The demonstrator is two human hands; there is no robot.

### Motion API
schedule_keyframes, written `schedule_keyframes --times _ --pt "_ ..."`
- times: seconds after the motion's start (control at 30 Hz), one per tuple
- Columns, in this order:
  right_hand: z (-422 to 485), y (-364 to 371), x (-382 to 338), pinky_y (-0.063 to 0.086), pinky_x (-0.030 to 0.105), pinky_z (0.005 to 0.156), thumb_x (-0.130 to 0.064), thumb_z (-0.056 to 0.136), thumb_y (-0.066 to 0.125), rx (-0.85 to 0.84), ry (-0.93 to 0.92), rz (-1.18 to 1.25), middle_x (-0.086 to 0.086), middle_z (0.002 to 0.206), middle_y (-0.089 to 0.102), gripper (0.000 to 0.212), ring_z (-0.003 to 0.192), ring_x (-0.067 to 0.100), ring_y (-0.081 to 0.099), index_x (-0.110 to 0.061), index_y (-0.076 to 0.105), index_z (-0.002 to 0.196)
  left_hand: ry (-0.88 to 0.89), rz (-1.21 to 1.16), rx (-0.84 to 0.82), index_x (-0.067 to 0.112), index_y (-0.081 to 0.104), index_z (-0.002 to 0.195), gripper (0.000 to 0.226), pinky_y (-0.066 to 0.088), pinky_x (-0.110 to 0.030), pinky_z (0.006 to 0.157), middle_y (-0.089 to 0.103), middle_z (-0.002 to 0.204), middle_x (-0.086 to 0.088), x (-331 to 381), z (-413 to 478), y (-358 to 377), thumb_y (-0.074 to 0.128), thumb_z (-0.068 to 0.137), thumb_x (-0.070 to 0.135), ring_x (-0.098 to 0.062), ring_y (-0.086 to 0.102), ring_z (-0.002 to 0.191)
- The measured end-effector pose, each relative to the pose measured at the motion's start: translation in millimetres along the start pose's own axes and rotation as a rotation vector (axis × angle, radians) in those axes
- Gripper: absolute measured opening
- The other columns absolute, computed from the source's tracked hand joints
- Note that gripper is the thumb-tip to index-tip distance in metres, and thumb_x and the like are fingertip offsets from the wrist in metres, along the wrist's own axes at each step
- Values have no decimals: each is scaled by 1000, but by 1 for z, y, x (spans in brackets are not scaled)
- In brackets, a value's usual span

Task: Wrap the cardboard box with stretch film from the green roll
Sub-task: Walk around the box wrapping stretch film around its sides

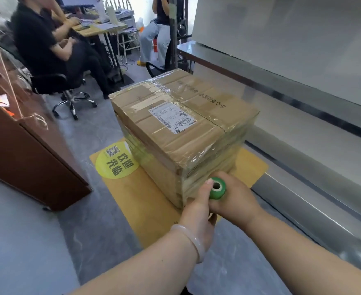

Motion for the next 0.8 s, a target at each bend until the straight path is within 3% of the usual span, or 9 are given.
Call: schedule_keyframes --times 0.1,0.2,0.27,0.4,0.53,0.7,0.8 --pt "3 -1 11 45 22 59 -28 64 78 -54 -28 111 -13 69 58 23 66 3 54 -32 56 70 19 -5 -13 7 64 122 73 53 -33 99 74 116 -10 -1 3 6 78 61 43 -16 72 107" --pt "6 -3 23 54 35 78 -31 60 76 -127 3 190 -13 87 64 33 83 5 61 -34 59 89 2 -11 -23 5 65 120 62 52 -30 99 73 117 -13 -4 10 10 81 69 36 -17 71 108" --pt "8 -5 29 54 40 82 -29 59 76 -179 42 182 -7 95 66 43 88 10 64 -32 56 98 -8 -18 -42 4 64 121 66 49 -31 104 73 118 -13 -6 15 13 84 68 37 -18 70 110" --pt "15 -20 34 56 35 79 -20 62 83 -169 34 166 -9 90 66 45 84 8 64 -33 58 97 29 -17 -102 12 54 137 112 45 -34 111 73 121 -9 -11 21 19 95 42 54 -17 68 115" --pt "29 -40 41 51 18 63 -25 63 86 -112 29 176 -15 68 66 28 65 -2 61 -35 61 71 78 35 -121 23 43 148 141 46 -24 98 64 137 0 -13 21 30 91 25 72 -12 60 125" --pt "51 -40 57 45 17 55 -29 66 77 -145 -19 102 -10 63 60 24 59 2 56 -29 53 70 119 12 -85 23 44 147 123 29 -34 120 56 145 3 -16 22 62 90 41 65 -14 49 135" --pt "60 -43 60 39 9 50 -20 69 75 -254 -57 129 -11 65 59 24 56 -7 54 -30 54 74 118 -48 7 23 42 149 125 27 -37 120 51 151 0 -21 27 78 83 35 59 -19 44 141"
Point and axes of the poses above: each hand's wrist, its own z-axis towards the middle knuckle, its own y-axis out of the palm, x = y × z, the point moved 6 cm from there along z, towards the middle knuckle
